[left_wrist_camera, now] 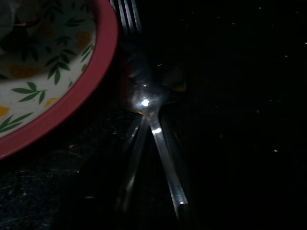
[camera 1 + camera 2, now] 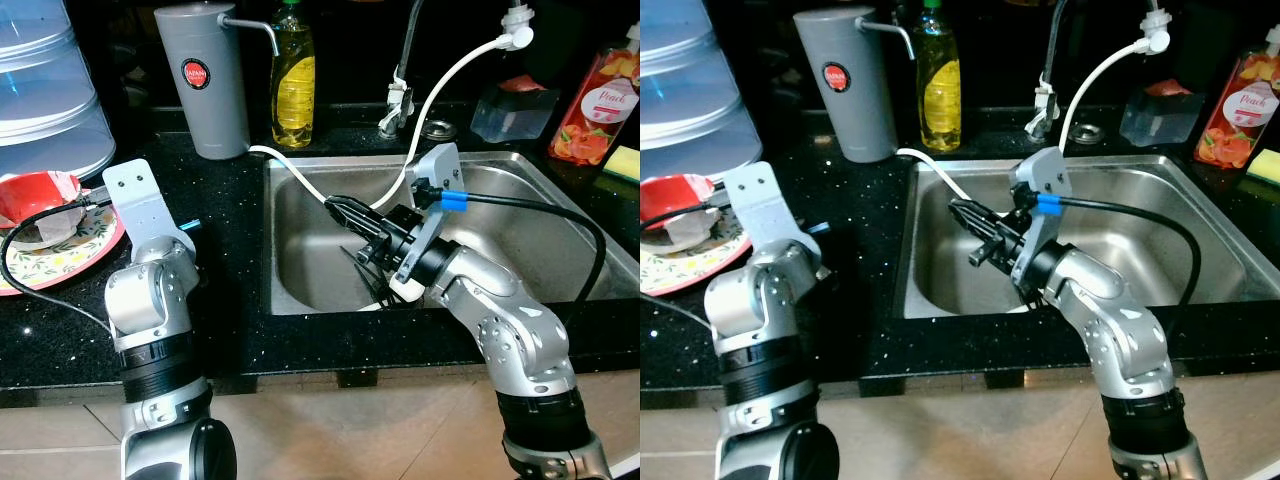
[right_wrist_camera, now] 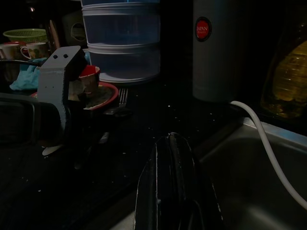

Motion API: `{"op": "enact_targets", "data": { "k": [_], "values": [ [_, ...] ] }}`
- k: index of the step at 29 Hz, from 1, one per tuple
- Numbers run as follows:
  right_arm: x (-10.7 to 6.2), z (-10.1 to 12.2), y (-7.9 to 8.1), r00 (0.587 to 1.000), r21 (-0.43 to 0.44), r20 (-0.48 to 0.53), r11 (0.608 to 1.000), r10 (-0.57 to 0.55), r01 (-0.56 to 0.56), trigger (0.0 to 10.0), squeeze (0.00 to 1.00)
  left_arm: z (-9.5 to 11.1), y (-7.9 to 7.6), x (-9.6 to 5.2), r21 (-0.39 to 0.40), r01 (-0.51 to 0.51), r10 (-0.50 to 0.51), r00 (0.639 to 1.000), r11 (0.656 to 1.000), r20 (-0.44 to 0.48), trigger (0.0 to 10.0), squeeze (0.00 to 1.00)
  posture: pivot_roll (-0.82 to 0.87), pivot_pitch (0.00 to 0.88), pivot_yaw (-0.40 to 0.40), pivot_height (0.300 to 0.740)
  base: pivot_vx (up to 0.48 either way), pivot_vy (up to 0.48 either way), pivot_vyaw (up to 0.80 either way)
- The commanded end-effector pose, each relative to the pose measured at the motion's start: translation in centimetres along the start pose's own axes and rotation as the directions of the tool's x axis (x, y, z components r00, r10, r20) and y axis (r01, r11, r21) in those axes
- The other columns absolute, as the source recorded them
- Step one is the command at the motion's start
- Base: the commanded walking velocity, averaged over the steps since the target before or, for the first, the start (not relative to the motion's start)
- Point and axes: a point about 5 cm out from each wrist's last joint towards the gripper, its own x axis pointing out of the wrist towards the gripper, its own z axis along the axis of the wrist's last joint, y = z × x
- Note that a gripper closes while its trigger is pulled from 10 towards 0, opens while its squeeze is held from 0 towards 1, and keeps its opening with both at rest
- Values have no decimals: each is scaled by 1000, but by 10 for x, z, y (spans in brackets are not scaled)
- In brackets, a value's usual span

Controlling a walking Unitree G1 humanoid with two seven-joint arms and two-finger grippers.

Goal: Kitchen organization

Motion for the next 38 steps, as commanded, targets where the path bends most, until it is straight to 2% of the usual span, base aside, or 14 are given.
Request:
{"op": "enact_targets", "data": {
  "k": [1,3,4,6,17,23,25,26,27,28,29,34,37,38],
  "values": [
    [-1,-1,0,1000,2,4,1000,2,-2,10000,0,-16,1,6,-4,-4,3,996,1000,-91,1882,0,-42,108,39,740,0,0,0],
    [-1,-1,0,1000,1,3,1000,0,0,10000,0,-17,2,7,-2,-7,7,996,1000,-92,1373,0,-42,108,39,740,0,0,0],
    [-1,0,0,1000,1,5,1000,-1,1,10000,0,-18,2,7,-4,-6,5,995,1000,-95,549,0,-44,106,41,740,0,0,0],
    [-1,0,0,1000,1,6,1000,-1,1,10000,0,-20,1,7,-6,-4,3,995,1000,-102,0,0,-44,106,41,740,0,0,0],
    [-2,0,-1,1000,0,5,1000,-3,3,10000,0,-21,6,8,-7,-22,21,994,1000,-103,0,0,-42,108,36,740,0,0,0],
    [-1,0,-1,1000,1,4,1000,-5,5,10000,0,2,5,7,66,-28,25,998,997,57,0,0,-43,110,35,740,0,0,0],
    [-1,0,-1,1000,1,4,1000,-5,5,10000,0,2,5,7,66,-28,25,998,997,57,0,0,-43,110,35,740,0,0,0],
    [-1,0,-1,1000,2,4,1000,-5,5,10000,0,12,3,4,92,-24,13,992,995,125,784,0,-43,110,35,740,0,0,0],
    [-1,0,-1,1000,2,4,1000,-5,5,10000,0,18,1,3,102,-20,3,987,995,161,6863,0,-43,110,35,740,0,0,0],
    [-1,0,-1,1000,2,4,1000,-6,6,10000,0,21,0,1,108,-17,-4,983,994,185,6863,0,-43,110,35,740,0,0,0],
    [-1,0,-1,1000,2,4,1000,-5,5,10000,0,29,-3,-2,122,-5,-24,971,992,237,10000,0,-43,111,34,740,0,0,0],
    [-1,0,-1,1000,2,4,1000,-5,5,10000,0,31,-8,-5,126,36,-68,964,991,255,10000,0,-43,111,34,740,0,0,0],
    [-1,0,-1,1000,1,4,1000,-5,5,10000,0,28,-10,-5,98,63,-84,971,993,223,10000,0,-43,111,34,740,0,0,0],
    [-1,0,-1,1000,1,4,1000,-5,5,10000,0,25,-11,-3,79,72,-87,976,994,199,10000,1000,-42,111,32,740,0,0,0]
  ]
}}
